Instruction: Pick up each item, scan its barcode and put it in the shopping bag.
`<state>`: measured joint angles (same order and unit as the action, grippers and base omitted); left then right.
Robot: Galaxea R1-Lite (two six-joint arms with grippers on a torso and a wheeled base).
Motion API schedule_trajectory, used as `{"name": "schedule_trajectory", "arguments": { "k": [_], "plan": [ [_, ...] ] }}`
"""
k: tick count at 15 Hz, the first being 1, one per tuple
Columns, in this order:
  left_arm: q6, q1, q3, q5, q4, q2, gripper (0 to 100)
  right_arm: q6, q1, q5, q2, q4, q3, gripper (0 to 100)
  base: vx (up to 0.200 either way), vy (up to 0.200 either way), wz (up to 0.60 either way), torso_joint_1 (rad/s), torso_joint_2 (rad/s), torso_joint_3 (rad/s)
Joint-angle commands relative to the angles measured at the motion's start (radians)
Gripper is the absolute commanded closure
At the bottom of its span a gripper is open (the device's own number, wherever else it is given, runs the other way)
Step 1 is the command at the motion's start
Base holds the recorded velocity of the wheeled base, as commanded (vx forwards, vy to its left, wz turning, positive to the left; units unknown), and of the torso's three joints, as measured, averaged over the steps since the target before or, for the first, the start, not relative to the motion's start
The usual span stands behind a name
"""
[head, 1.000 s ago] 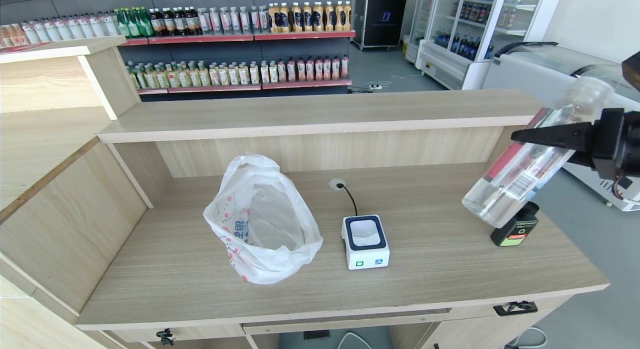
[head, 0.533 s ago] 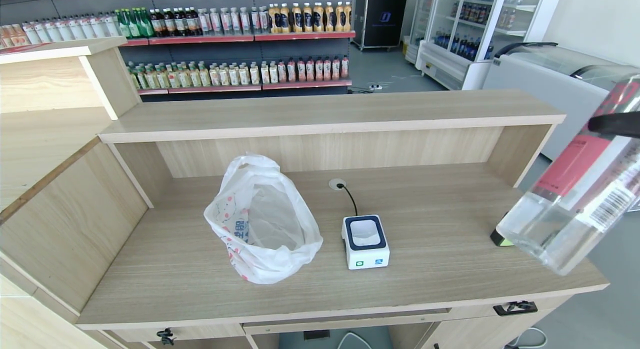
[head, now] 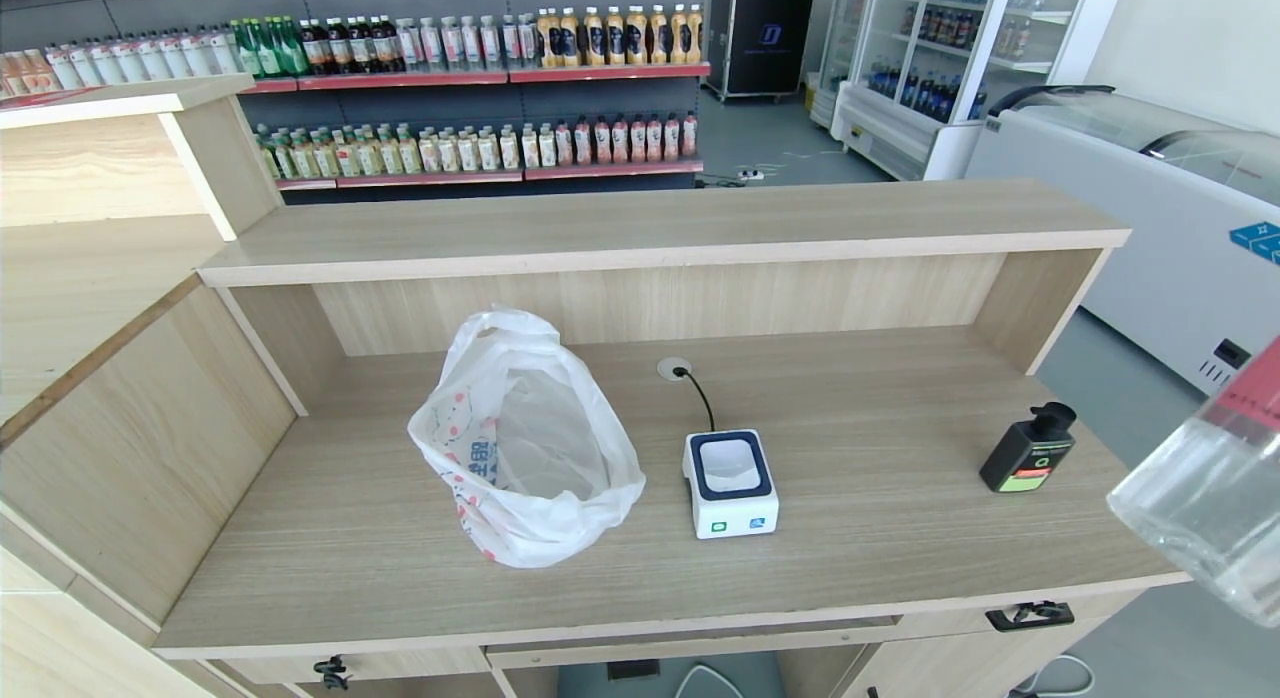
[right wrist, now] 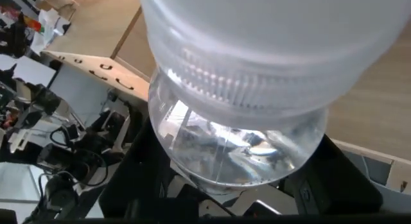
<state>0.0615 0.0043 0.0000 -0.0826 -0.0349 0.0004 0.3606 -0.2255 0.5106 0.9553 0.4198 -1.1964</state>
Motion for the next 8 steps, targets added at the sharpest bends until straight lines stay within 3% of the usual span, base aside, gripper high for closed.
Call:
{"name": "schedule_trajectory", "arguments": {
  "k": [1,3,8],
  "plan": [
    [0.0,0.0,0.0,0.0,0.0,0.0,0,0.0,-0.034,-0.04,0.0,0.008,-0.014,100,0.0,0.0,0.0,0.0,0.0,0.0],
    [0.0,0.0,0.0,0.0,0.0,0.0,0,0.001,-0.063,-0.083,-0.001,0.033,-0.032,100,0.0,0.0,0.0,0.0,0.0,0.0],
    [0.0,0.0,0.0,0.0,0.0,0.0,0,0.003,-0.159,-0.198,-0.007,0.266,-0.212,100,0.0,0.0,0.0,0.0,0.0,0.0]
  ]
}}
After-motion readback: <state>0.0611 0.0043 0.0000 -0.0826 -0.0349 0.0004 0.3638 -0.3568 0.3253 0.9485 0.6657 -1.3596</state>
